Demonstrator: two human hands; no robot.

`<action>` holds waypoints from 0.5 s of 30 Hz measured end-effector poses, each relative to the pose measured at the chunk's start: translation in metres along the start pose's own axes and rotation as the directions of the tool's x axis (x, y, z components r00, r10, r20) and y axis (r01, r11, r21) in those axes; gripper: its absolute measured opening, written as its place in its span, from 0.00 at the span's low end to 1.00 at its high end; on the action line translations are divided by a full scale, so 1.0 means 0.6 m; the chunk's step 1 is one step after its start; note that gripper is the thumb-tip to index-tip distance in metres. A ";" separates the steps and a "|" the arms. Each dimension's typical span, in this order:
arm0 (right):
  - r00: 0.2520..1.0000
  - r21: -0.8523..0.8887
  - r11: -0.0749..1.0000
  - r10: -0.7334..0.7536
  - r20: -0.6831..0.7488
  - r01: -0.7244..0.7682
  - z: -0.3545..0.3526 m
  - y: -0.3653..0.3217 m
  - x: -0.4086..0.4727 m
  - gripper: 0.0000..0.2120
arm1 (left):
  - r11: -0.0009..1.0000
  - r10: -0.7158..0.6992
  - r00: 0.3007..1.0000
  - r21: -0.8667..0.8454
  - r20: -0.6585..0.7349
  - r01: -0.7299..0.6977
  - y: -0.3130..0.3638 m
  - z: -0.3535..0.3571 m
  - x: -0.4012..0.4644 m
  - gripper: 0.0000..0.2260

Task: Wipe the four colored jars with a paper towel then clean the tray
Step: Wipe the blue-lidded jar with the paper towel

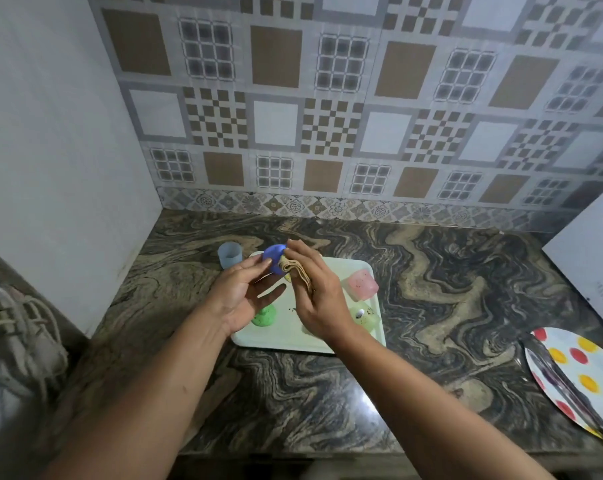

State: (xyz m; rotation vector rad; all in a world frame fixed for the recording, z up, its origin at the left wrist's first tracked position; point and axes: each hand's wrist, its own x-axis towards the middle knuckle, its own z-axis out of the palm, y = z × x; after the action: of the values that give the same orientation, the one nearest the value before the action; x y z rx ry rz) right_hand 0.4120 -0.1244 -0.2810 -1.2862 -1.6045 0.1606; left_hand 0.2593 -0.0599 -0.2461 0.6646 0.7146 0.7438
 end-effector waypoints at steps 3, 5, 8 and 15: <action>0.906 0.292 0.863 0.421 0.034 -0.412 -0.015 -0.010 0.019 0.13 | 0.997 0.007 1.000 0.074 0.027 -0.009 -0.009 0.000 -0.014 0.11; 0.839 0.409 0.751 0.539 0.075 -0.519 -0.028 -0.005 0.023 0.13 | 0.995 0.018 1.000 0.093 0.018 -0.020 -0.020 0.001 -0.019 0.13; 0.933 0.321 0.885 0.361 -0.014 -0.337 -0.044 -0.019 -0.003 0.13 | 0.993 0.074 0.995 0.102 -0.067 -0.067 -0.031 0.005 -0.018 0.11; 0.980 0.146 0.970 0.198 0.005 -0.196 -0.027 -0.010 -0.052 0.22 | 0.981 0.192 0.969 0.036 -0.153 -0.189 -0.070 0.052 -0.008 0.10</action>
State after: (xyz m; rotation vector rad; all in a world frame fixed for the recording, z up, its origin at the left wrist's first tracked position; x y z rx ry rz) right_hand 0.4174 -0.1585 -0.2890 -1.3279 -1.4274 0.3875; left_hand 0.2957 -0.0957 -0.2577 0.7062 0.8099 0.9748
